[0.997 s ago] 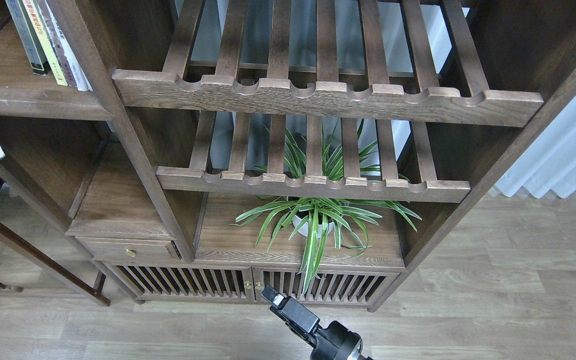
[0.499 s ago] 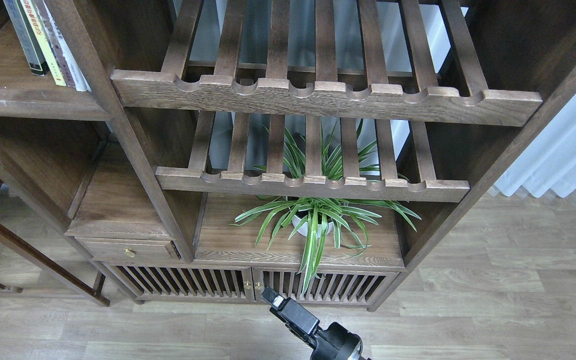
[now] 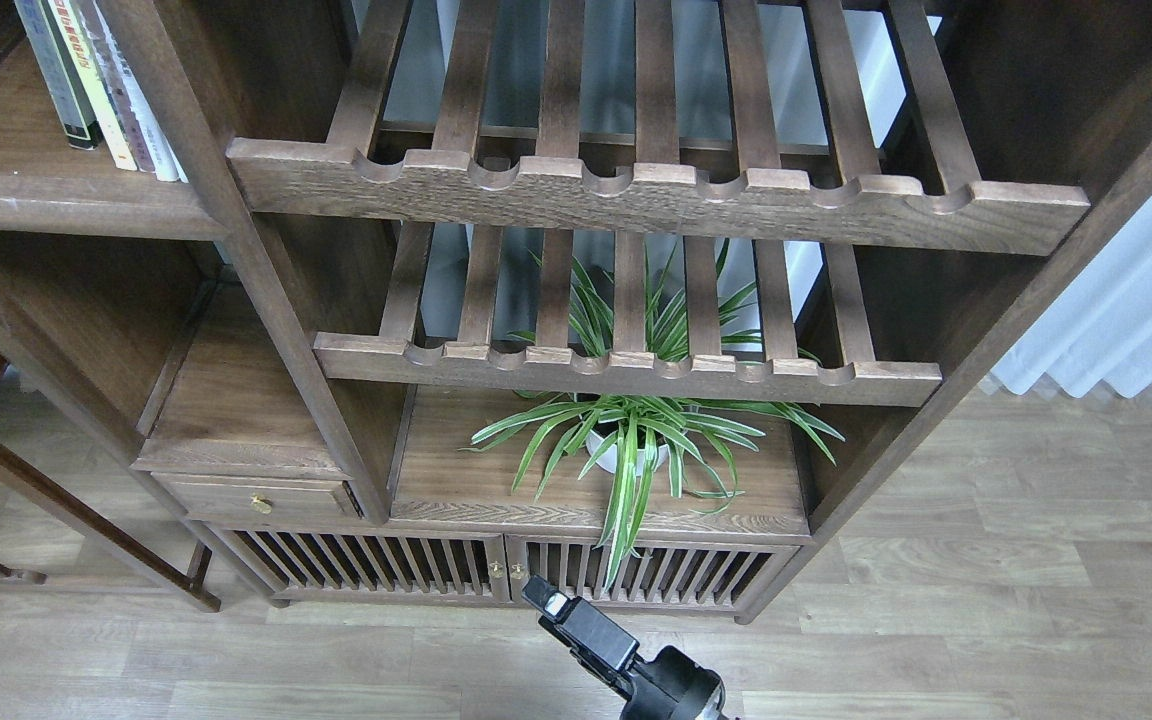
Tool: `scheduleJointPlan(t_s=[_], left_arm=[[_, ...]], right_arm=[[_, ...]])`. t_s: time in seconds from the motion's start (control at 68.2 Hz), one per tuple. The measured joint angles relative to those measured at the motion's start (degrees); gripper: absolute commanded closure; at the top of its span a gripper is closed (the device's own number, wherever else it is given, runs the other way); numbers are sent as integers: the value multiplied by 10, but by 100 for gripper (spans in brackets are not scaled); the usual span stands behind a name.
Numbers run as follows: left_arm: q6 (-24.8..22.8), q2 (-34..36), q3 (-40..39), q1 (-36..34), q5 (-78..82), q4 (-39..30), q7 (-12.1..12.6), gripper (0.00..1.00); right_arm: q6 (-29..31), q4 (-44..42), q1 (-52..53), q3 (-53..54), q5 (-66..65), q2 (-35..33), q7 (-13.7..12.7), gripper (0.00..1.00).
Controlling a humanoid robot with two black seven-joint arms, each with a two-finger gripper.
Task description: Organize books on shelf
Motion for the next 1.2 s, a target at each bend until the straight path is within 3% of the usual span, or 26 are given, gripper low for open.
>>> scheduleJointPlan(t_s=[0.161, 0.513, 0.865, 1.203], left_arm=[[0, -28, 2, -25, 29, 6, -1, 94], [0, -77, 80, -147, 52, 104, -7, 94], [0, -117, 148, -211, 52, 169, -7, 93], [0, -122, 166, -221, 42, 203, -9, 92]], right_arm=[[0, 0, 0, 0, 0, 0, 0, 0], [0, -4, 0, 0, 0, 0, 0, 0], [0, -7, 0, -1, 1, 0, 0, 0], [0, -7, 0, 0, 1, 0, 1, 0]])
